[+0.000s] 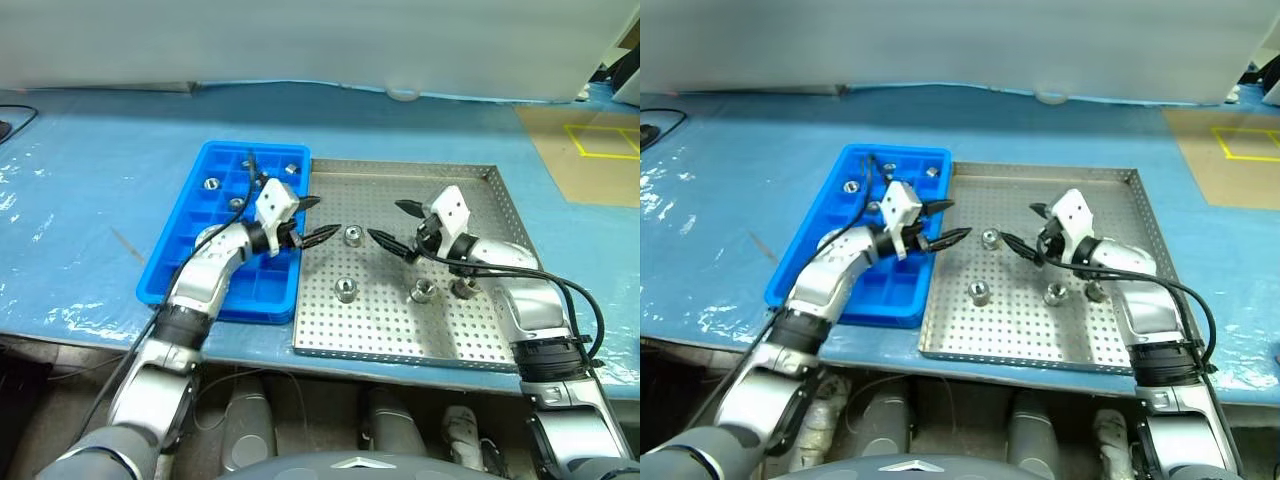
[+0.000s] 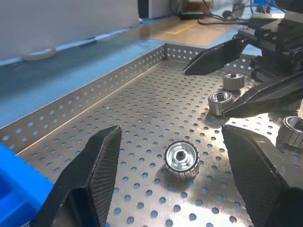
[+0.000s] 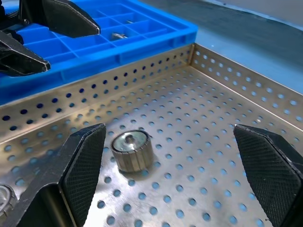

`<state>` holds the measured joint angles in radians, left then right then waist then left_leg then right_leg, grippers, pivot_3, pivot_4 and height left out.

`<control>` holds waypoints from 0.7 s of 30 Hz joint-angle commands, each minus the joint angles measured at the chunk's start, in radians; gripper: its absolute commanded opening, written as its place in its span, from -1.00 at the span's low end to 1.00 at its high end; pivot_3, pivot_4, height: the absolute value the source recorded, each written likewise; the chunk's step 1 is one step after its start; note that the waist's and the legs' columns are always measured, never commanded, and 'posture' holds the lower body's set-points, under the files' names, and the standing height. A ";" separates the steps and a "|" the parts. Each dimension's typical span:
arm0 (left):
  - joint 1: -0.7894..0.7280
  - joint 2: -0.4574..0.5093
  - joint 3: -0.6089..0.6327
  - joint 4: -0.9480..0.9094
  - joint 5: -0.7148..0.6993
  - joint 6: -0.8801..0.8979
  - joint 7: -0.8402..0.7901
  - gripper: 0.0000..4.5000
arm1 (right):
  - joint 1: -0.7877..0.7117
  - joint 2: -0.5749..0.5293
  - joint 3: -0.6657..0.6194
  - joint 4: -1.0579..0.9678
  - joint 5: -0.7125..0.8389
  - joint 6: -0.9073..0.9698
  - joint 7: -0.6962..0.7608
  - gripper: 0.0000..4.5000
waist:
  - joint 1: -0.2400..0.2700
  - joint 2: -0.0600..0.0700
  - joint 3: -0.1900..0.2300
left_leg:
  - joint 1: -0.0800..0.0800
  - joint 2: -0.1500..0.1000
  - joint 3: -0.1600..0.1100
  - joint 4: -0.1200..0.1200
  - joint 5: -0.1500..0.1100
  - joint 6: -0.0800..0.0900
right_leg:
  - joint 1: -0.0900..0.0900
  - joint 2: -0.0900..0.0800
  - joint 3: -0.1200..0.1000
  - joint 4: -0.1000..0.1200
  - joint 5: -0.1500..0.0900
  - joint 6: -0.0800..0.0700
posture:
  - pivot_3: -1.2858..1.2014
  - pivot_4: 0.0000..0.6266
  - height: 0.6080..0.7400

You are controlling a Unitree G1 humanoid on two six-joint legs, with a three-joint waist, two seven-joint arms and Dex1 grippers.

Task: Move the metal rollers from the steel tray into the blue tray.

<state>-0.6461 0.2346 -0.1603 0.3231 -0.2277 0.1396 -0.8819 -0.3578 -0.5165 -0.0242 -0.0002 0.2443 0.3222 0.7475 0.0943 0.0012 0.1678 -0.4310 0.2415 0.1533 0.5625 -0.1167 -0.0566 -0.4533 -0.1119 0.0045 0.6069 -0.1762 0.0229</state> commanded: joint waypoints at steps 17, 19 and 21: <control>-0.436 -0.119 -0.188 0.732 0.327 -0.175 -0.082 0.58 | 0.140 -0.032 -0.100 -0.174 0.030 0.044 -0.085 1.00 | -0.032 0.000 0.000 | 0.001 -0.001 0.001 0.001 -0.001 0.001 | 0.001 -0.001 0.001 -0.001 0.000 0.000 | -0.13 -0.52 1.00; -0.447 -0.134 -0.175 0.765 0.339 -0.184 -0.042 0.58 | 0.142 -0.028 -0.098 -0.177 0.029 0.043 -0.090 1.00 | -0.032 0.000 0.000 | 0.004 -0.001 0.001 0.000 -0.001 0.002 | 0.004 -0.001 0.000 -0.001 0.000 0.000 | -0.13 -0.52 1.00; -0.451 -0.141 -0.170 0.787 0.355 -0.195 -0.015 0.40 | 0.139 -0.023 -0.101 -0.176 0.027 0.038 -0.098 1.00 | -0.034 0.000 0.000 | 0.005 -0.001 0.001 0.000 -0.001 0.002 | 0.005 0.000 0.000 -0.002 0.000 0.000 | -0.13 -0.52 1.00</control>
<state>-1.0799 0.0908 -0.3397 1.1031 0.1115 -0.0366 -0.9203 -0.2176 -0.5423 -0.1039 -0.1352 0.2551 0.3700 0.6578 0.0608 0.0016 0.1674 -0.4260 0.2406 0.1540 0.5625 -0.1176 -0.0550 -0.4485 -0.1124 0.0049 0.6052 -0.1763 0.0231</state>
